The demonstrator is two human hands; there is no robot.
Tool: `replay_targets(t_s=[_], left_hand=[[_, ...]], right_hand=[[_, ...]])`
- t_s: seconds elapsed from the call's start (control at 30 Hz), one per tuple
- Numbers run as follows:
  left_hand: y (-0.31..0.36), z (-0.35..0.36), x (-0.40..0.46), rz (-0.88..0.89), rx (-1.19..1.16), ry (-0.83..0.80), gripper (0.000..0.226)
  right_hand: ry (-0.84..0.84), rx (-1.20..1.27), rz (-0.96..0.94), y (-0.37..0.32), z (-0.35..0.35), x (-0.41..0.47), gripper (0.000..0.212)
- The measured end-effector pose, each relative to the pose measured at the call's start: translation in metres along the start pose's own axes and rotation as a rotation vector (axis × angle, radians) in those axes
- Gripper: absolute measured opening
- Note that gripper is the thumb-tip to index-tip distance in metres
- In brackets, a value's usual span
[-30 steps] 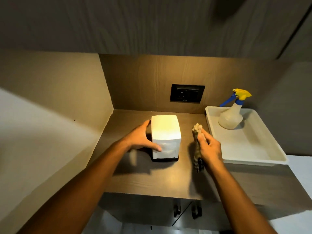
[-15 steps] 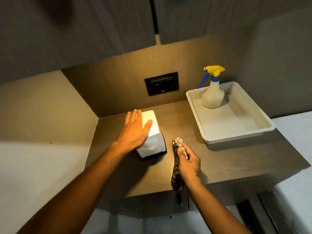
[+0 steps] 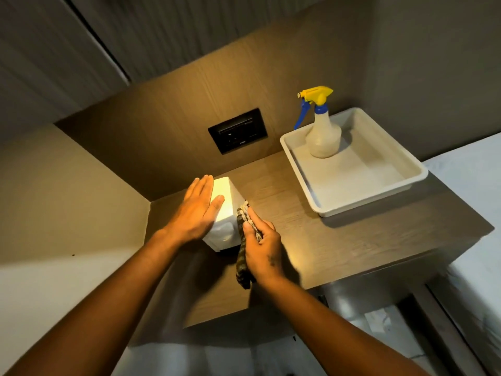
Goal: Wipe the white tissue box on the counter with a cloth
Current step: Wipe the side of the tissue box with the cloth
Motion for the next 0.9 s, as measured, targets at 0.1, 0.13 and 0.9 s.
replay_targets(t_s=[0.1,0.13,0.9], left_hand=[[0.001,-0.001,-0.001,0.022,0.003,-0.002,0.075],[0.001,-0.001,-0.001,0.023,0.002,0.0,0.074],[0.003,0.0,0.002,0.01,-0.011,-0.003,0.07]], right_hand=[[-0.016,0.004,-0.082,-0.013,0.006,0.005,0.036],[-0.01,0.002,-0.049,-0.013,0.006,0.014,0.035],[-0.086,0.055,0.027,-0.03,0.02,0.056,0.038]])
Point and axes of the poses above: each hand's wrist, its own x-axis towards the middle knuckle, its own z-axis out of the palm, y = z × x, the point moved 8 cm from there along x, towards the middle knuckle, and after that the axes turned 10 degrees about z, right-handed, at the moved point
